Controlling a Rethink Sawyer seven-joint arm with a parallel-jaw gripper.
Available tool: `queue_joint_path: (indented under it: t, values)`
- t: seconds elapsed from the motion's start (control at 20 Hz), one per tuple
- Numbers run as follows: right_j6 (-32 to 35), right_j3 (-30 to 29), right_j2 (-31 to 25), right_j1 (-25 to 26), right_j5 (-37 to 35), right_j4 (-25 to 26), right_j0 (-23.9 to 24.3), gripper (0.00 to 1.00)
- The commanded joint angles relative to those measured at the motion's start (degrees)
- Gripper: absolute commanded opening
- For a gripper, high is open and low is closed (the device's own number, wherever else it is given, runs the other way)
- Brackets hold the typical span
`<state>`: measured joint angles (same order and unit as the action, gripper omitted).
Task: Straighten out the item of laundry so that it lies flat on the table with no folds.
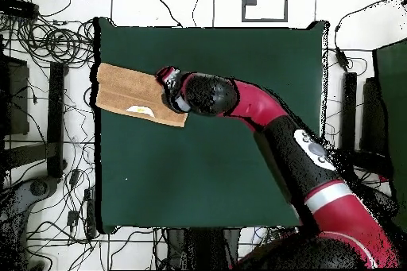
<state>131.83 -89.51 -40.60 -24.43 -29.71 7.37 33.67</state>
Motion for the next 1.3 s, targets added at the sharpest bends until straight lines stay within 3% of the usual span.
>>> queue_joint_path:
  t: [0.05, 0.15, 0.3, 0.35, 0.5, 0.65, 0.85, 1.0, 1.15, 1.3]
  values:
    - [13.1, -1.1, 4.7, 4.4, 6.1, -5.1, -6.6, 1.00]
    - [11.3, 3.4, 10.9, 5.1, 4.9, -2.4, -10.2, 1.00]
    - [8.8, 12.4, 24.1, 7.0, 5.2, 7.1, -18.7, 1.00]
    - [8.1, 13.8, 26.0, 7.5, 5.7, 8.6, -19.9, 1.00]
    - [5.5, 21.5, 36.6, 8.7, 7.1, 20.7, -28.1, 1.00]
    - [2.5, 25.3, 40.5, 10.3, 10.8, 29.3, -31.9, 1.00]
    - [-3.7, 26.3, 39.9, 10.7, 14.4, 37.9, -32.6, 1.00]
    - [-16.8, 23.5, 29.6, 9.2, 16.5, 42.2, -24.6, 1.00]
    - [-17.6, 21.8, 29.6, 6.2, 14.9, 46.2, -24.5, 1.00]
    - [-11.8, 18.4, 35.7, -0.2, 12.1, 47.8, -28.0, 1.00]
